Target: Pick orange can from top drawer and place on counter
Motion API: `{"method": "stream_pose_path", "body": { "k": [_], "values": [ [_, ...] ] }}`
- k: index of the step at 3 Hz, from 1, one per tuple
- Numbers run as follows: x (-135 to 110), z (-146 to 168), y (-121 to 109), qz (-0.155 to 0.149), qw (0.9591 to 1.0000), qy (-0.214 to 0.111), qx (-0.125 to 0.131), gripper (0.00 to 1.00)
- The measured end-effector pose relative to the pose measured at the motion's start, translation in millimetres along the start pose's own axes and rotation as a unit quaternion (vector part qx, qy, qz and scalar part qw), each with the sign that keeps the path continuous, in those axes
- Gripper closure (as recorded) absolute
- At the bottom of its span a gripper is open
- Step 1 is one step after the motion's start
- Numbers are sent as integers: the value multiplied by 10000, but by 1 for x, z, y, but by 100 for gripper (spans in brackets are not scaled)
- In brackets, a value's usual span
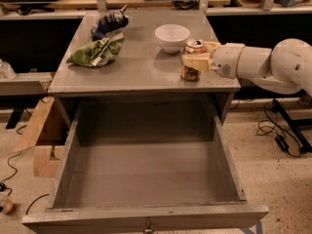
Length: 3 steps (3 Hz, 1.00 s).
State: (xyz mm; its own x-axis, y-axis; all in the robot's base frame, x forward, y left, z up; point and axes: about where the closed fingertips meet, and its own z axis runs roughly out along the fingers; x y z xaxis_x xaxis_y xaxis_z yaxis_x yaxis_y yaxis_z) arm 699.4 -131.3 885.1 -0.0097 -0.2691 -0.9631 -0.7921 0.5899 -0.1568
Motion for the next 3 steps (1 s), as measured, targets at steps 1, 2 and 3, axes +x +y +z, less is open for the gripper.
{"method": "stream_pose_path", "body": {
  "k": [1,2,3],
  "values": [
    [0,2,2,0,10000,-4,-21,35],
    [-1,5,3,-1,10000,-9,-44,12],
    [-1,7,5,-1,10000,-12,-62,0]
  ]
}}
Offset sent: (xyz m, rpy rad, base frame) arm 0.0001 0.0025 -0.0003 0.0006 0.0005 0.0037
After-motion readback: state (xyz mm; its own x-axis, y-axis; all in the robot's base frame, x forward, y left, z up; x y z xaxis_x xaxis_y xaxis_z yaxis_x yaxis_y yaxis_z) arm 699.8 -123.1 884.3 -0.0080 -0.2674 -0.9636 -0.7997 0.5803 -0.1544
